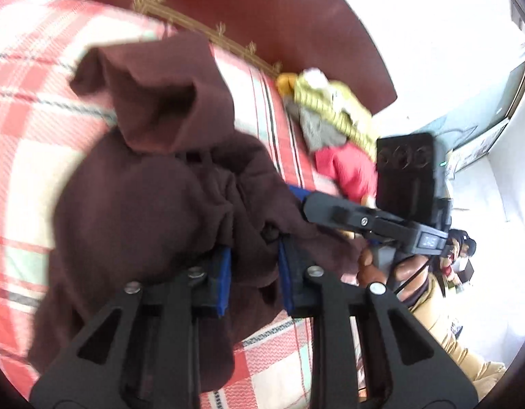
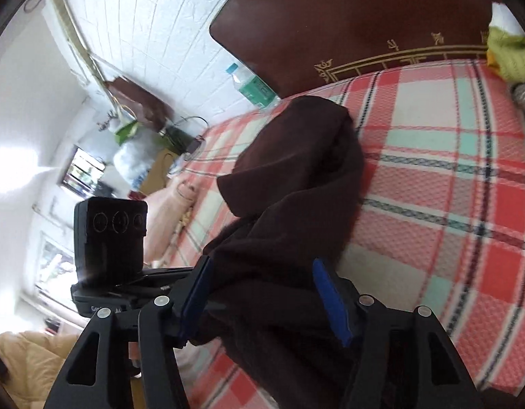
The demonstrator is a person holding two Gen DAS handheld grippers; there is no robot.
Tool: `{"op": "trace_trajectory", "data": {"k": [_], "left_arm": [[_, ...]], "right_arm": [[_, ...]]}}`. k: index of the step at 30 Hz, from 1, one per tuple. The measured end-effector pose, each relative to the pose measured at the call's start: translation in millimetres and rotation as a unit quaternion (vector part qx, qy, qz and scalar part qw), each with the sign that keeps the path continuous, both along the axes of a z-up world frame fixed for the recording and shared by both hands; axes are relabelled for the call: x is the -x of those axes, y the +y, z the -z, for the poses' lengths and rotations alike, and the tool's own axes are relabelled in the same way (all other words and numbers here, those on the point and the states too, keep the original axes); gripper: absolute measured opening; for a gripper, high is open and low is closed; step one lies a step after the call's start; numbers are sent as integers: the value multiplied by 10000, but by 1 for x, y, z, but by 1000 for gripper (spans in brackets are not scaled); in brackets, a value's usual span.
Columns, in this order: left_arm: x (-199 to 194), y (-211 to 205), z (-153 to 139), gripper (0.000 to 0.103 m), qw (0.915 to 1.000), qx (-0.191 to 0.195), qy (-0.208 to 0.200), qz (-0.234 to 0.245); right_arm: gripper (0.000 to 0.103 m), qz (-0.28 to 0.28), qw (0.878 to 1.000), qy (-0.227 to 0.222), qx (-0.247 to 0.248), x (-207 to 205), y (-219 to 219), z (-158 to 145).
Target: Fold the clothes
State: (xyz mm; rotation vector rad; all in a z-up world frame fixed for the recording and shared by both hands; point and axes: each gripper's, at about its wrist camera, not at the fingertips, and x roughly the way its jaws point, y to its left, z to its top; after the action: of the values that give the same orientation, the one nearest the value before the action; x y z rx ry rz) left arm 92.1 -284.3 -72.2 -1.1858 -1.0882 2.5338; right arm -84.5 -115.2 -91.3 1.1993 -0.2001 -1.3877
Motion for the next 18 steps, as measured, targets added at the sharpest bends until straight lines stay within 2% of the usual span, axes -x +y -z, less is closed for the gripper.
{"op": "trace_trajectory", "data": {"k": [1, 4, 6, 7, 8, 10, 11, 12, 15, 18], "left_arm": [[-5, -5, -4, 26, 9999, 38, 74, -60], [-11, -21, -6, 25, 9998, -63, 102, -148], [-14, -33, -5, 23, 9994, -182, 91, -275], [-15, -38, -5, 22, 9991, -228, 101, -333], [-17, -42, -4, 21, 9987, -321, 119, -391], [-24, -57, -5, 15, 9967, -598, 232, -507], [-29, -64, -9, 14, 9959, -597, 306, -601], [-34, -72, -14, 11, 9952, -560, 382, -704], [-48, -96, -30, 10, 9920, -448, 612, -1014], [-58, -104, -44, 11, 9927, -187, 610, -1026]], "right_arm": [[62, -84, 9999, -54, 70, -1, -2, -1], [62, -385, 9991, 187, -68, -12, -18, -3], [44, -531, 9974, 431, -221, -19, -29, -4], [20, -610, 9964, 515, -290, -22, -32, -4], [12, -608, 9961, 573, -296, -24, -33, -6], [6, -408, 9979, 490, -125, -20, -24, -14], [6, -268, 9986, 461, -37, -16, -17, -20], [6, -147, 9985, 527, 27, -13, -9, -26], [6, 215, 9977, 633, 128, -7, 25, -42], [4, 617, 9954, 701, 226, 2, 64, -55]]}}
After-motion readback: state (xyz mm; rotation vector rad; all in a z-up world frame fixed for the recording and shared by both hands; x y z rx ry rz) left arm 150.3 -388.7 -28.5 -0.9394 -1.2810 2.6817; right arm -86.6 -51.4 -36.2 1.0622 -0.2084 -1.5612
